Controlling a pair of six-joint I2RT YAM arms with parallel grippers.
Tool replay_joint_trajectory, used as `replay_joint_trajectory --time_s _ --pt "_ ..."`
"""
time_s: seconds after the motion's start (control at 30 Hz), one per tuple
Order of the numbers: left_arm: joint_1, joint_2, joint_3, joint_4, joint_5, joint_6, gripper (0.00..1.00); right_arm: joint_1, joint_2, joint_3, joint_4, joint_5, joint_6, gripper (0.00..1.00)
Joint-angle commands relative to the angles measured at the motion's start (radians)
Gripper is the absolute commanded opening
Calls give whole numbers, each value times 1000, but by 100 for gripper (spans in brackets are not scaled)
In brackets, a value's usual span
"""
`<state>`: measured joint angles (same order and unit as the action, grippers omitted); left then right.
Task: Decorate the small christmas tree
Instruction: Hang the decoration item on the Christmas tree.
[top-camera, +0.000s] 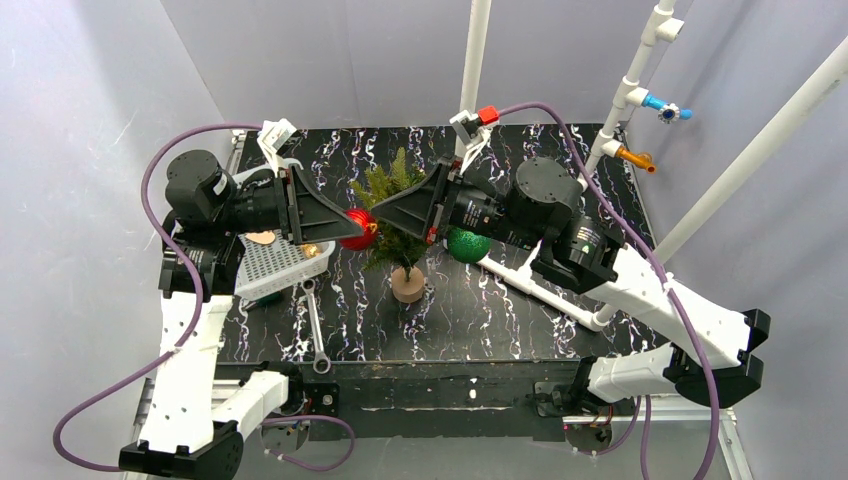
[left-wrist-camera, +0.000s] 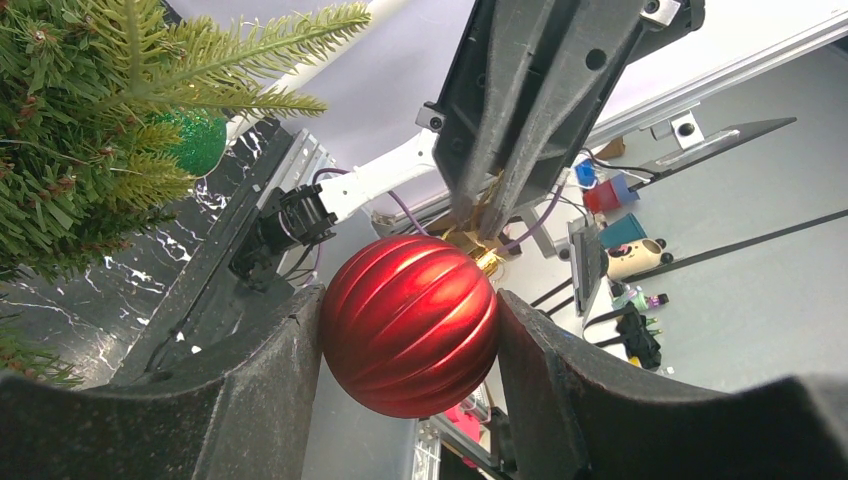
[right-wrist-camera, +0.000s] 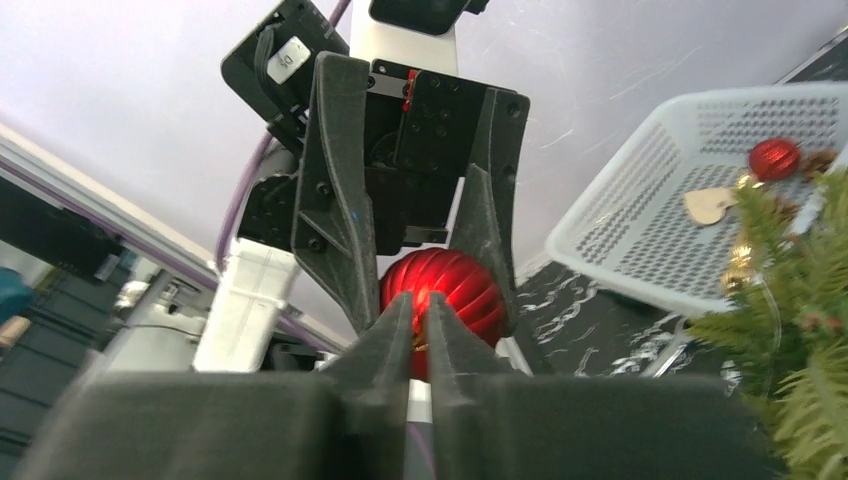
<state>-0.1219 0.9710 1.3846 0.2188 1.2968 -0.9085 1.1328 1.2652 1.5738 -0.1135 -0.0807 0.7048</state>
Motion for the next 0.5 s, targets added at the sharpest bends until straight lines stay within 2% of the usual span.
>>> replay_joint_trajectory --time_s 0.0,0.07,0.13,0.47 --pt "-2 -23 25 44 42 10 0 3 -28 6 22 23 4 39" --pt "-2 -24 24 43 43 12 0 2 -39 1 17 39 2 68" --pt "-2 -24 23 42 42 12 0 2 -47 -3 9 53 0 77" --pt "-2 -28 17 32 42 14 0 1 -114 -35 -27 158 -31 84"
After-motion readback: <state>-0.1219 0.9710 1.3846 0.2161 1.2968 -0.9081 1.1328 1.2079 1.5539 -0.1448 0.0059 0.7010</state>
